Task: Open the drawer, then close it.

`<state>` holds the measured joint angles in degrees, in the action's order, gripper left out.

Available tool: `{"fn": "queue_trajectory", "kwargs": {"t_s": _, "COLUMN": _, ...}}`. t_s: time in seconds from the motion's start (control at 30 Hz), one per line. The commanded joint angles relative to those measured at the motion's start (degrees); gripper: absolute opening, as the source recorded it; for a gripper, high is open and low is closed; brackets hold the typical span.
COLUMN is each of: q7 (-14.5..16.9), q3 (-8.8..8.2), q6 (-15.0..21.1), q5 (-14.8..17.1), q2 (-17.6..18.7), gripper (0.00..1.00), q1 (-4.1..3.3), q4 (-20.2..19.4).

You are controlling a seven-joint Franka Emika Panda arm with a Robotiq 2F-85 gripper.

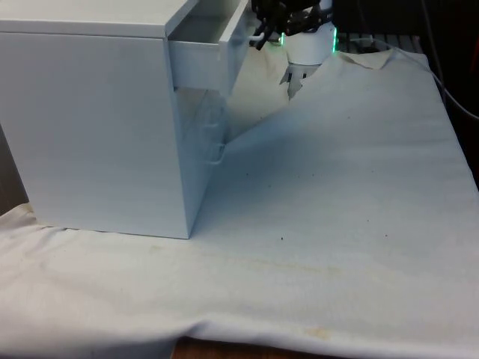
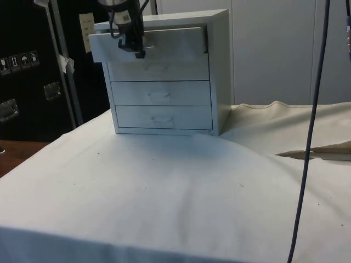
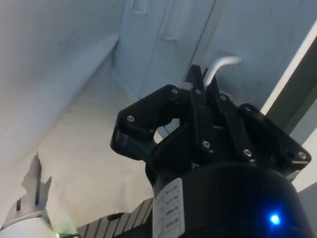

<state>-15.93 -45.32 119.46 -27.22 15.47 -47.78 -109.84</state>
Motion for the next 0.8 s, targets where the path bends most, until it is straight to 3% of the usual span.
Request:
{"fn": "queue_trajectory", "kwargs": {"t_s": 0.0, "q7": -0.6, "q3": 0.17, "q6": -0.7, "q5": -0.5, "q2": 0.3, "gripper": 0.0, "q1": -0.4, "q4": 0.4}}
{"fn": "queue_trajectory", "kwargs": {"t_s": 0.23, "q7": -2.6, "q3": 1.78, "q6": -2.3, "q5": -1.5, "q2": 0.7, "gripper": 0.0, "q1": -0.74, "q4": 1.1}}
{"fn": "queue_trajectory", "kwargs": {"t_s": 0.27, "q7": -2.4, "q3": 1.89, "q6": -1.8, "q5": -1.3, "q2": 0.5, "gripper": 0.0, "q1": -0.34, "q4": 0.9}}
{"fn": "queue_trajectory", "kwargs": {"t_s": 0.3, "q7": -2.8, "q3": 2.01, "q6": -2.5, "q5": -1.6, "q2": 0.7, "gripper": 0.0, "q1": -0.74, "q4": 1.3}}
{"fn": "queue_trajectory", "kwargs": {"t_s": 0.5, "q7": -4.0, "q3": 3.09, "q6": -3.4, "q5": -2.1, "q2": 1.0, "gripper": 0.0, "q1": -0.86, "q4": 1.8}}
{"fn": "queue_trajectory", "kwargs": {"t_s": 0.57, "q7": -4.1, "q3": 3.44, "q6": -3.3, "q5": -1.9, "q2": 1.0, "gripper": 0.0, "q1": -0.52, "q4": 1.7}}
{"fn": "queue_trajectory", "kwargs": {"t_s": 0.6, "q7": -4.5, "q3": 3.67, "q6": -4.1, "q5": -2.3, "q2": 1.3, "gripper": 0.0, "q1": -0.86, "q4": 2.2}}
{"fn": "queue_trajectory", "kwargs": {"t_s": 0.77, "q7": -5.6, "q3": 4.7, "q6": -5.0, "q5": -2.6, "q2": 1.8, "gripper": 0.0, "q1": -0.97, "q4": 2.9}}
